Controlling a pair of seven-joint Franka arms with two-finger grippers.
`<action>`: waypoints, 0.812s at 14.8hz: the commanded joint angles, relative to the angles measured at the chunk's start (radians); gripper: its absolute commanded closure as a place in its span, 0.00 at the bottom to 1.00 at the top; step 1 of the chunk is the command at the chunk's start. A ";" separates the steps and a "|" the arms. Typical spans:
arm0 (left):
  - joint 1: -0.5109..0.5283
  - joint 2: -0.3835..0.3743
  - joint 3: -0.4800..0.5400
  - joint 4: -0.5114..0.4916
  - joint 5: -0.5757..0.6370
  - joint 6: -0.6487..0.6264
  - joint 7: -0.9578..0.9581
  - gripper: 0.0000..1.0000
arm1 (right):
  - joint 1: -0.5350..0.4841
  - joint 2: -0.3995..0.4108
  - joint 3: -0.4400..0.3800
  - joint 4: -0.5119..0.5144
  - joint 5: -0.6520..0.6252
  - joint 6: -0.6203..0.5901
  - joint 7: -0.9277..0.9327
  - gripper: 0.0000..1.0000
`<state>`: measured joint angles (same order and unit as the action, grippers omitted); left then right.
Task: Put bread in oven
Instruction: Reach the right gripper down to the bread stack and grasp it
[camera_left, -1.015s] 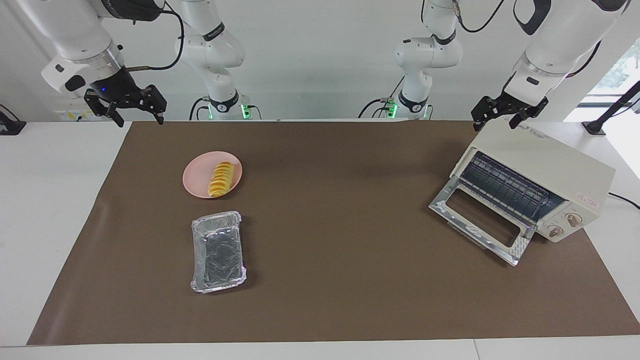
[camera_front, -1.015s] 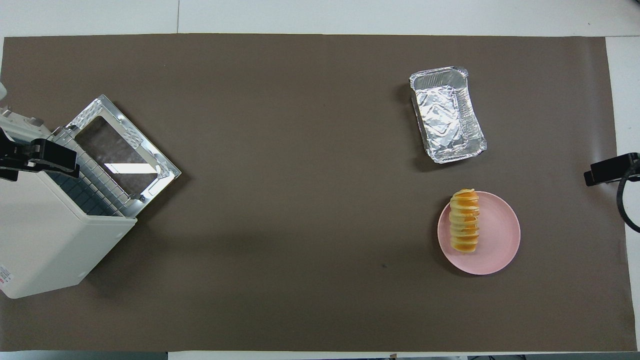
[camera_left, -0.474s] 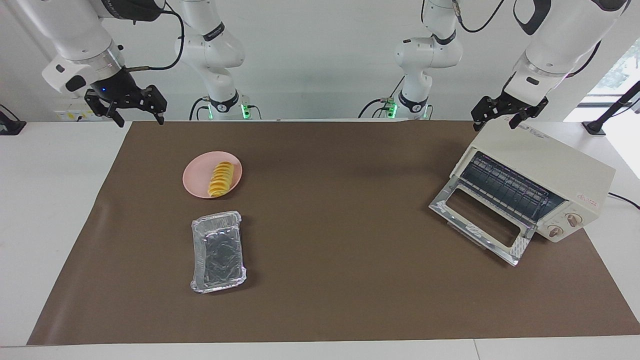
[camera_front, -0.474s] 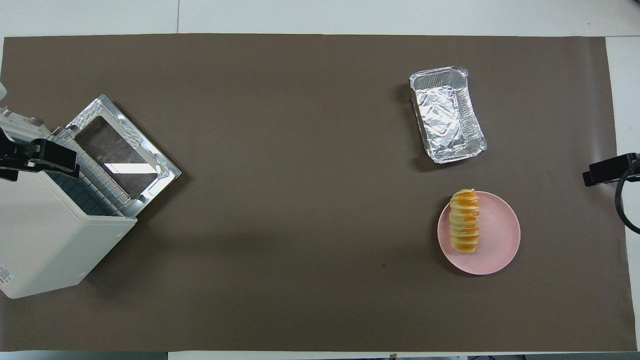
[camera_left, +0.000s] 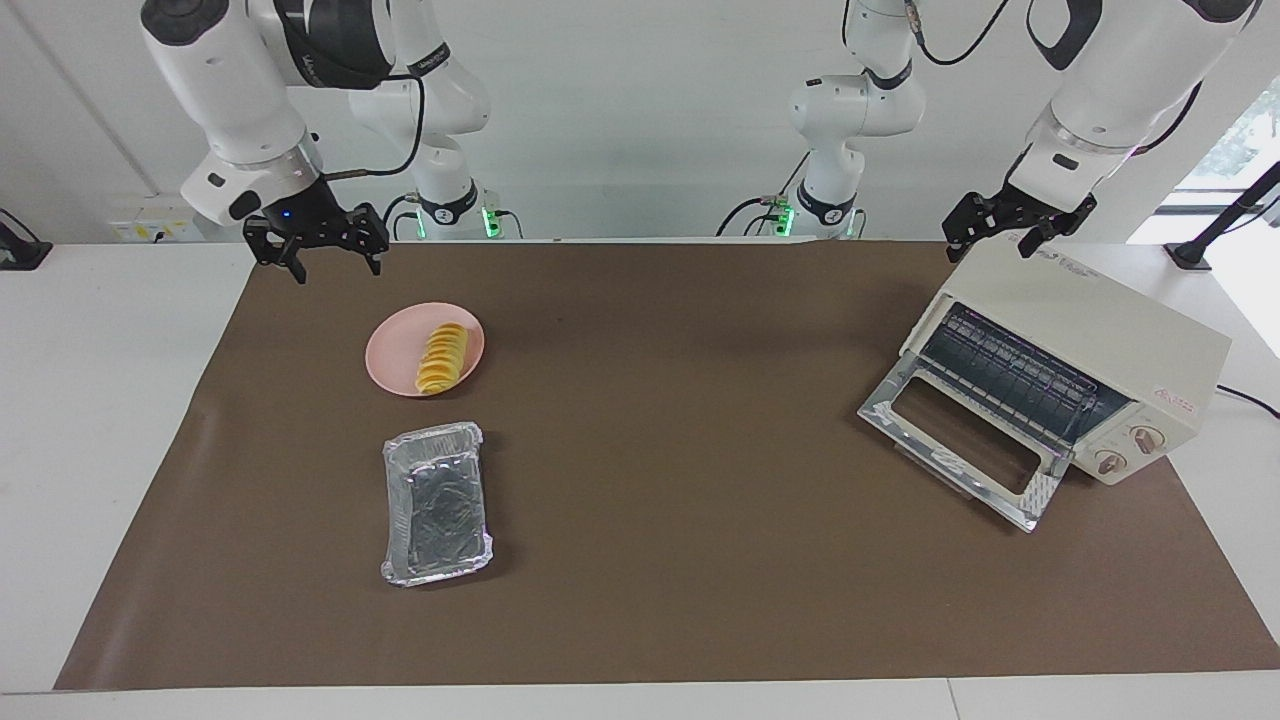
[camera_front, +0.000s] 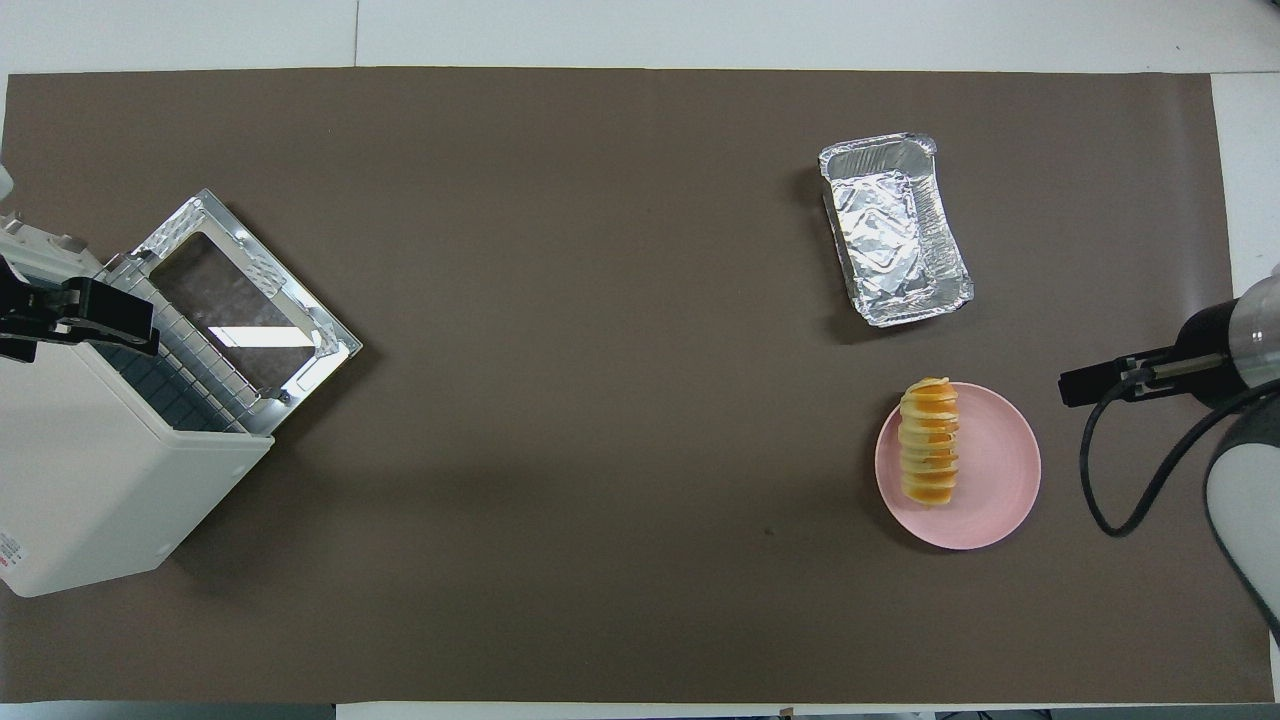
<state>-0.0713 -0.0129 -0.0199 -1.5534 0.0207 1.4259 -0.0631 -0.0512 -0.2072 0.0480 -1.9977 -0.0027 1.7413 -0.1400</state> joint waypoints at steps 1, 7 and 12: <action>0.011 -0.030 -0.003 -0.037 -0.015 0.024 0.003 0.00 | 0.020 -0.072 0.003 -0.160 0.007 0.102 0.014 0.00; 0.011 -0.030 -0.005 -0.037 -0.013 0.024 0.003 0.00 | 0.079 -0.022 0.004 -0.355 0.013 0.387 0.065 0.00; 0.011 -0.030 -0.003 -0.037 -0.015 0.024 0.003 0.00 | 0.105 0.087 0.004 -0.461 0.023 0.661 0.080 0.00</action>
<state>-0.0713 -0.0129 -0.0199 -1.5534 0.0207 1.4259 -0.0631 0.0396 -0.1546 0.0517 -2.4200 0.0091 2.3117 -0.0809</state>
